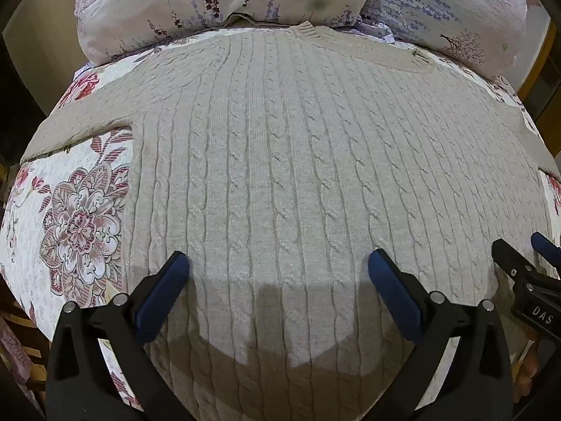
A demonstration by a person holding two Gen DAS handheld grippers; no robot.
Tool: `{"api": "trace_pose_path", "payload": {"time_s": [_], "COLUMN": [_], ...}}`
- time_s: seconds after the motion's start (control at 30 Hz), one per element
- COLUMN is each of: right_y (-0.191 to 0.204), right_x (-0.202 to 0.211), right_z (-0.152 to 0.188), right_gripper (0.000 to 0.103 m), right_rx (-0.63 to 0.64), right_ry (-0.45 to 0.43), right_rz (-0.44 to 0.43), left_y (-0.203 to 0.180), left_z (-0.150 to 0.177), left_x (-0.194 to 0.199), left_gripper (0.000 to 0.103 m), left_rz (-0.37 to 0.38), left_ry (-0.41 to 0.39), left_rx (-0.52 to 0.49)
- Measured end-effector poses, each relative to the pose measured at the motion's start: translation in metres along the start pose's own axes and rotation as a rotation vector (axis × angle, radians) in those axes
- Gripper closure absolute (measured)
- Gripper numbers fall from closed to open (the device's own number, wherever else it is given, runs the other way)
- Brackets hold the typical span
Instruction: Fold small clothes
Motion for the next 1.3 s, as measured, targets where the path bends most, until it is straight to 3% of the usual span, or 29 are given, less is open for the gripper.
{"api": "trace_pose_path", "payload": {"time_s": [1.3], "right_y": [0.0000], "right_x": [0.0005], "right_z": [-0.0012], "right_gripper": [0.001], "right_rx": [0.003], "right_ry": [-0.001], "right_rz": [0.002], "left_y": [-0.0001], "left_z": [-0.0001], "left_x": [0.0003], "left_gripper": [0.002], "left_rz": [0.001], "left_ry": [-0.002], "left_rx": [-0.002]}}
Point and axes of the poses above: each gripper's, at about its wrist camera, not at the fingertips, and x roughly against the way its jaws point, y to its left, z to its underside, the point moved 8 cm from there along -x, roughly the way its jaws point, and after that the axes turned 8 degrees about y, right-handed, at the moved point
